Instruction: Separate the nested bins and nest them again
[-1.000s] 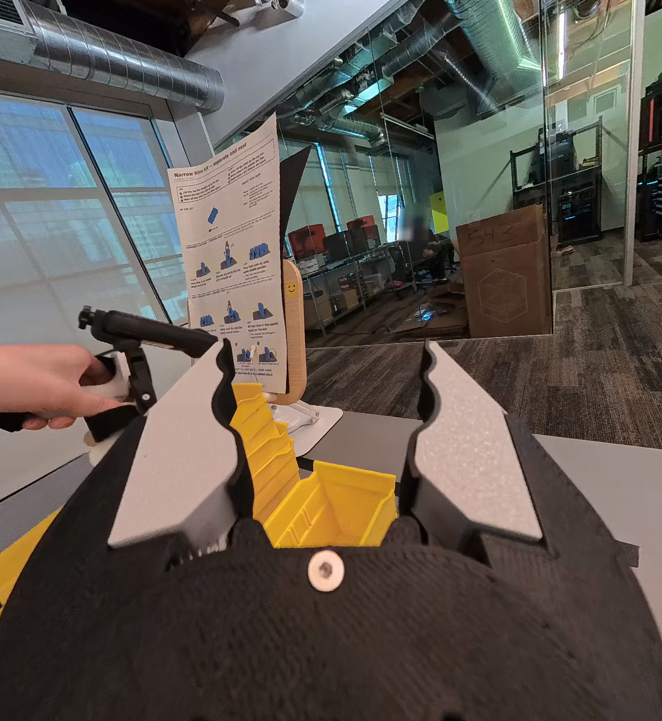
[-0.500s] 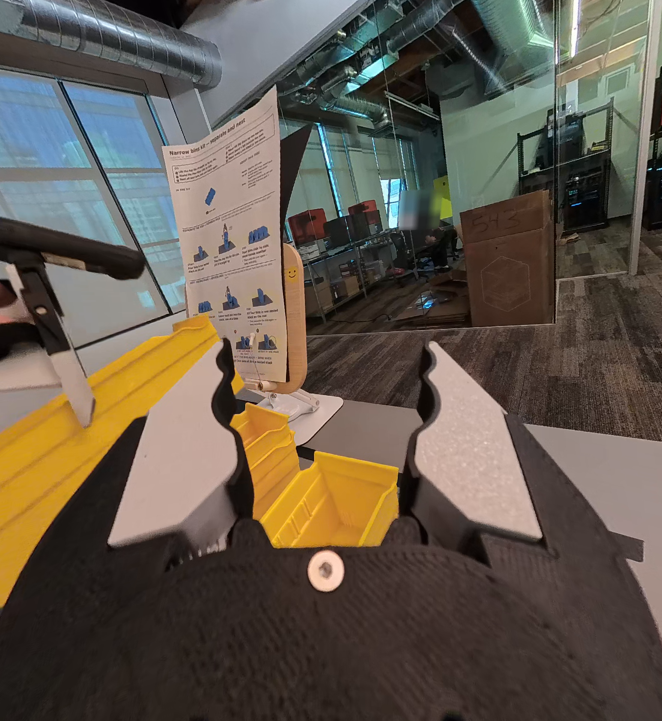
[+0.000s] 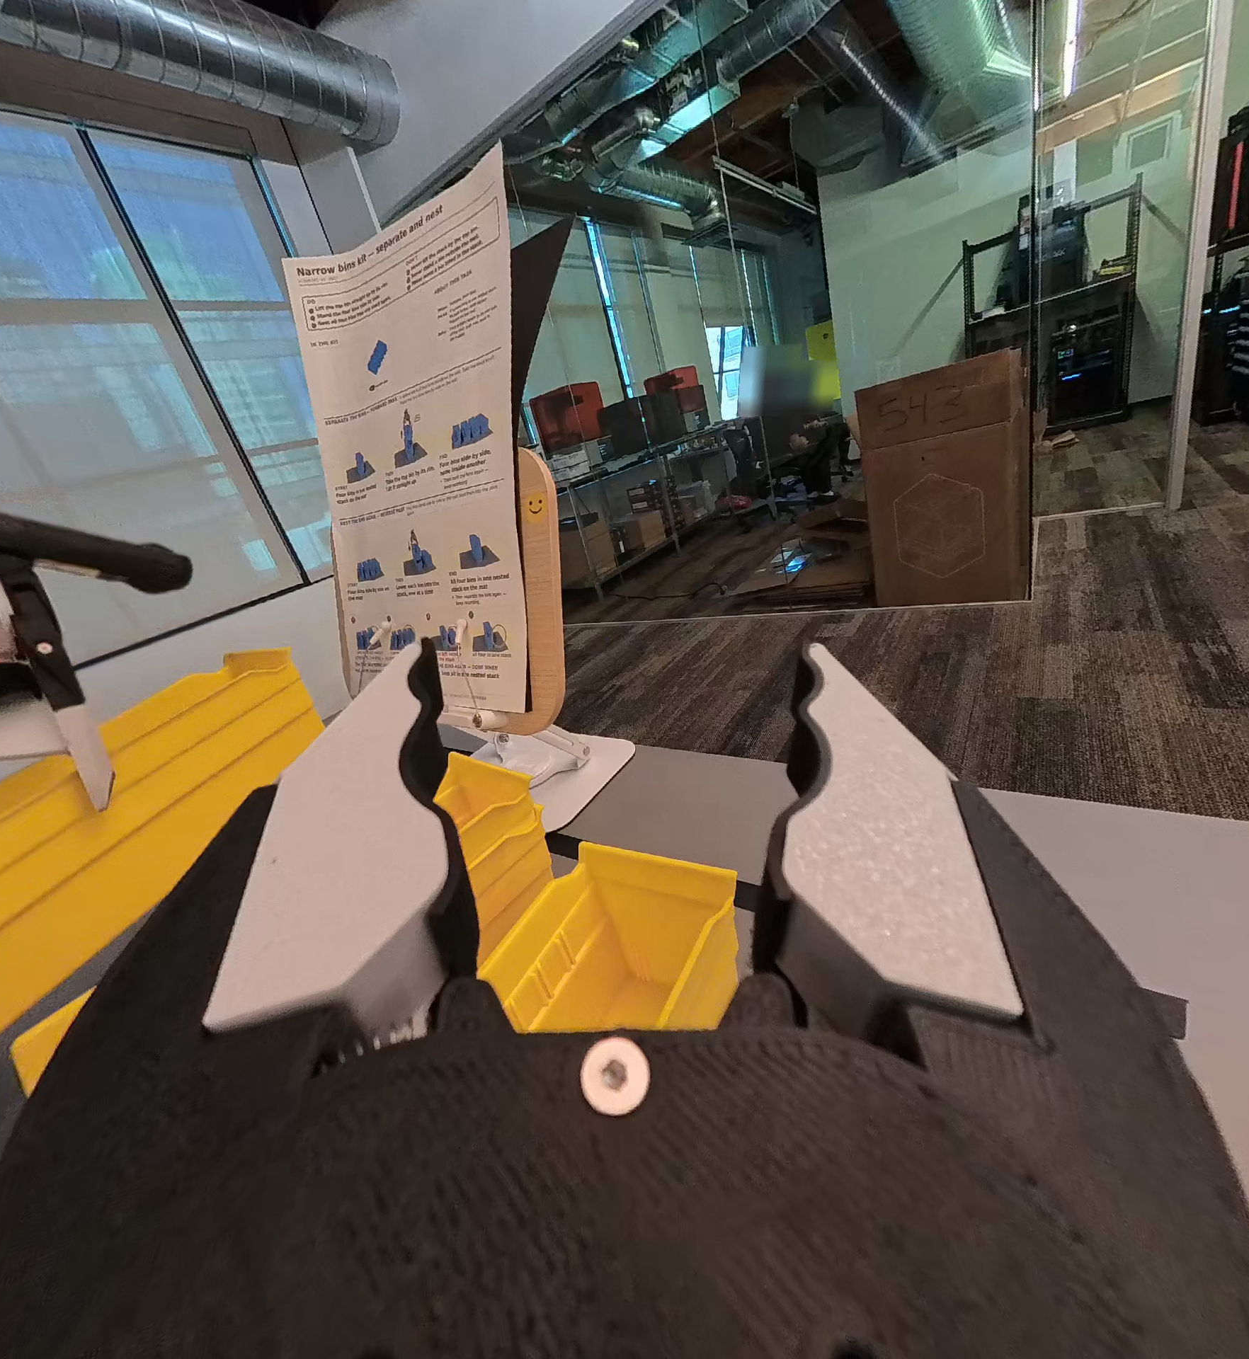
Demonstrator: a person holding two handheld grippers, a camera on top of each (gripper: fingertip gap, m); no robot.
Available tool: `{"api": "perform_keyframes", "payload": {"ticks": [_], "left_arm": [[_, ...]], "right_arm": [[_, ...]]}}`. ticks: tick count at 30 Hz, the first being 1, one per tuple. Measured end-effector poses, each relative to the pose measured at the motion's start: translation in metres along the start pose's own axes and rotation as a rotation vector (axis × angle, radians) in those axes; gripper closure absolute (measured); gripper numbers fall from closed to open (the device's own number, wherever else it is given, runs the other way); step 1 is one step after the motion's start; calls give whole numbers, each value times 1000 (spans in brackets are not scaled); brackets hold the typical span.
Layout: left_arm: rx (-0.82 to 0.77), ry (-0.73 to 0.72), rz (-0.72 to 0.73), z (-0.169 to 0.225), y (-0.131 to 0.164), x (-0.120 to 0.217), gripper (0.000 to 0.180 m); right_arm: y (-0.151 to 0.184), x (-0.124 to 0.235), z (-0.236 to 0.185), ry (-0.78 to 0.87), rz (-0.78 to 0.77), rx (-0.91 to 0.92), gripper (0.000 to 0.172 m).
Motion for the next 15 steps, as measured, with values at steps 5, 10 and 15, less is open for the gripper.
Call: {"api": "perform_keyframes", "payload": {"ticks": [5,10,15], "left_arm": [[43,10,-50,-33,-5,-46,62],[51,-16,-98,-54,-9,-82,63],[5,-12,-126,-59,-13,-105,63]], "right_arm": [[2,-3,-2,0,-15,14,76],[7,-9,-6,-6,-40,29,76],[13,-16,-15,-21,-78,67,76]]}}
Point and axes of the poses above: each gripper's, where its closed fingertips meet, x back along the fingers, y out of its underside, z = x × y across the jaws, the point moved 9 cm from there along x, back along the fingers, and after that the axes turned 9 degrees about z, right-handed, at the moved point
